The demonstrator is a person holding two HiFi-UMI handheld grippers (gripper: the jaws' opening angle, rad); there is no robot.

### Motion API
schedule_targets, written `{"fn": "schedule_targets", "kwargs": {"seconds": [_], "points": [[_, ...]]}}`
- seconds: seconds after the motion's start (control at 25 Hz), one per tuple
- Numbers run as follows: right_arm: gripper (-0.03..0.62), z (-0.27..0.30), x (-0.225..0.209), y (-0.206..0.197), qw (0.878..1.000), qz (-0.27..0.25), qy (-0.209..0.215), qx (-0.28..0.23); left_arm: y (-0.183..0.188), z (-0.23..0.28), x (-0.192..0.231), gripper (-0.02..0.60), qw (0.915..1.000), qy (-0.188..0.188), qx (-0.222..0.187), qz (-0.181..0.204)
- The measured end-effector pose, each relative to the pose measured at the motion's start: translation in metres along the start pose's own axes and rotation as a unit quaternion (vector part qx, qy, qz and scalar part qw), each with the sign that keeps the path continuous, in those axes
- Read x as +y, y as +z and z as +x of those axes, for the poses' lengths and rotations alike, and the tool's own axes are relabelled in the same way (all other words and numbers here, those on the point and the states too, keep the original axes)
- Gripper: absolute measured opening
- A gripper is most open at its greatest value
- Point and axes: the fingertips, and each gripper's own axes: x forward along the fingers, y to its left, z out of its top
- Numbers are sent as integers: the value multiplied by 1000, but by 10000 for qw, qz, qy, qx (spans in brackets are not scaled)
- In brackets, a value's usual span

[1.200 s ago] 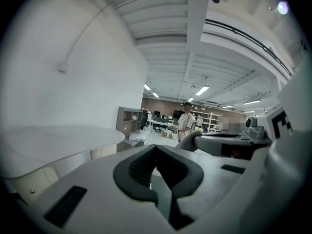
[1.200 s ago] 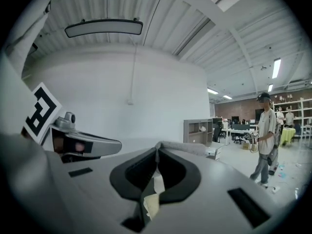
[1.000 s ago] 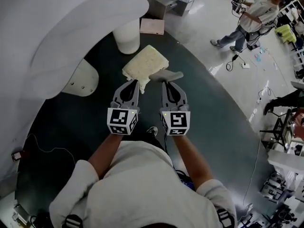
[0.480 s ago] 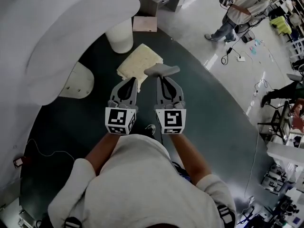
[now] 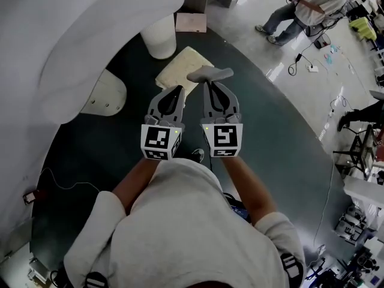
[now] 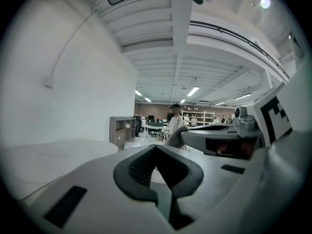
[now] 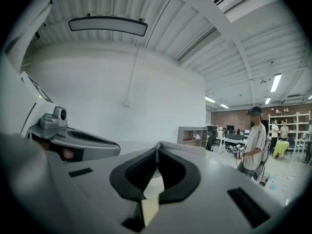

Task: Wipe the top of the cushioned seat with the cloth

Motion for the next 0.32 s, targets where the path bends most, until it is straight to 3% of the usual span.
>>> {"fn": "schedule_targets", "kwargs": {"seconds": [0.32], "points": [[17,-12,-7,3,10000,11,35,39,3,-1,-16,15,9999,-81,80,3]]}}
